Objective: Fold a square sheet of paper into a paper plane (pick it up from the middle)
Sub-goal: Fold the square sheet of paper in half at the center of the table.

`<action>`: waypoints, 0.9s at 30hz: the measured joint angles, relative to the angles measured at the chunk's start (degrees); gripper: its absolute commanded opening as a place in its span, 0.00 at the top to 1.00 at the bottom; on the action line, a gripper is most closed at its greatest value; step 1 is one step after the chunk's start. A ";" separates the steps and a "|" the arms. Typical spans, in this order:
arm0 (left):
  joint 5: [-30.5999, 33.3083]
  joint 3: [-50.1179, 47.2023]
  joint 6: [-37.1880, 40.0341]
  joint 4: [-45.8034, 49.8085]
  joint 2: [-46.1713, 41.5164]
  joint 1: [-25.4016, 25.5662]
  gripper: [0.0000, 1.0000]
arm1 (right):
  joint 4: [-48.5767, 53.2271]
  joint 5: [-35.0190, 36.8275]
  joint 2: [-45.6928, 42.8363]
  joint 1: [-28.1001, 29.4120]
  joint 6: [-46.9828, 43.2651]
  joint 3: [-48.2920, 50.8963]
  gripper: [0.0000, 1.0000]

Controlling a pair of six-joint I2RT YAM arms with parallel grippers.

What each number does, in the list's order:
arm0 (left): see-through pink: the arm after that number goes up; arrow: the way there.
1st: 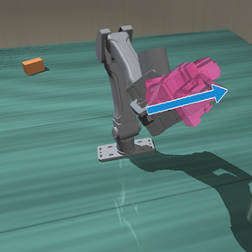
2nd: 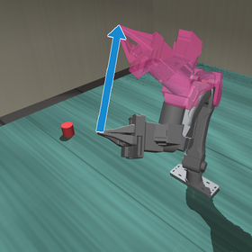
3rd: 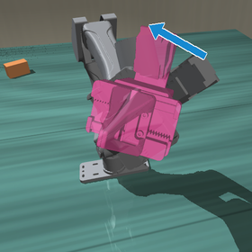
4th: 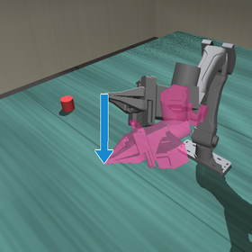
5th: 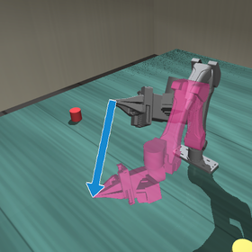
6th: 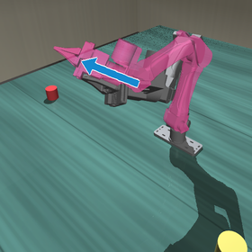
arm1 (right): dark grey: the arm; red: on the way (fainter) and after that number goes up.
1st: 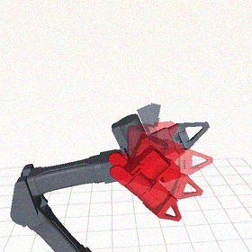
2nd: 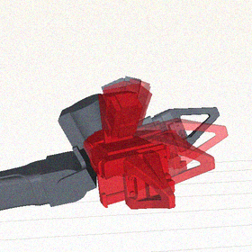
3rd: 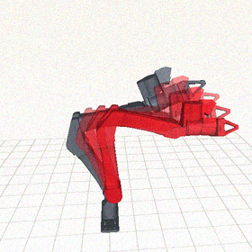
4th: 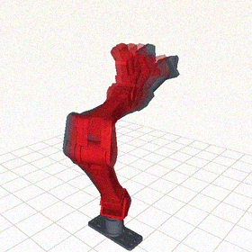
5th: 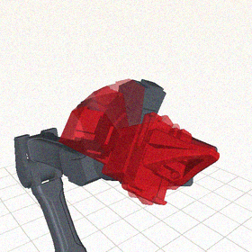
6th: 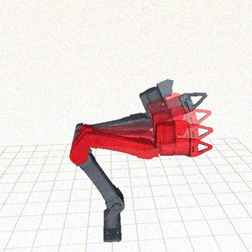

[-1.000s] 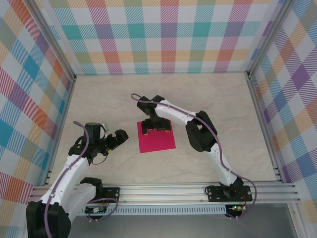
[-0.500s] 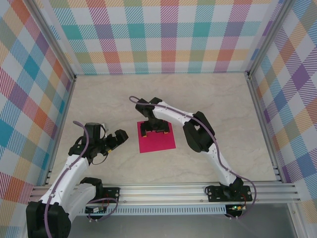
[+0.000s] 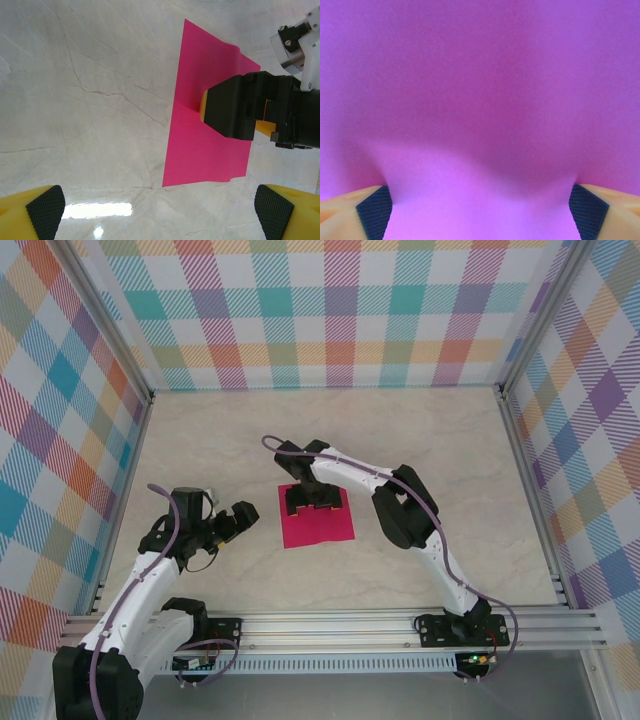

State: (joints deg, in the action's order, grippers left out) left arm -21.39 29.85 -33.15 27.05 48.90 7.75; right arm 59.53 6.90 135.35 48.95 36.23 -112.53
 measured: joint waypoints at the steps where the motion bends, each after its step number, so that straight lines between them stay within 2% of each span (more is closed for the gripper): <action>1: 0.00 0.00 0.00 0.00 0.00 0.00 0.00 | -0.07 0.00 -0.09 -0.04 -0.02 0.11 0.11; 5: 0.00 0.00 -0.02 0.00 0.00 0.00 0.00 | 0.17 0.17 -0.17 -0.20 0.15 0.09 0.16; 8: 0.00 0.00 0.00 0.00 0.00 0.00 0.00 | 0.46 0.15 -0.20 -0.20 0.24 -0.04 0.24; 11: 0.00 0.00 -0.02 0.00 0.00 0.00 0.00 | 0.61 0.07 -0.31 -0.17 0.04 -0.09 0.38; 19: 0.00 0.00 -0.02 0.04 0.00 0.00 0.00 | 1.14 -1.16 -0.85 -0.13 -0.28 -0.04 0.66; 23: 0.00 0.00 -0.02 0.28 -0.02 0.00 0.00 | 0.20 -3.93 -3.54 -0.09 -0.26 0.79 0.69; 27: 0.00 0.00 -0.02 1.20 -0.02 0.00 0.00 | -4.28 -9.75 -9.79 -0.11 0.35 3.98 0.69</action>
State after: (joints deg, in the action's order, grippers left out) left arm -21.39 29.85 -33.17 28.25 48.88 7.75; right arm 55.24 -2.85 125.56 48.84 36.58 -108.55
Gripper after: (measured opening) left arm 0.999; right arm 0.312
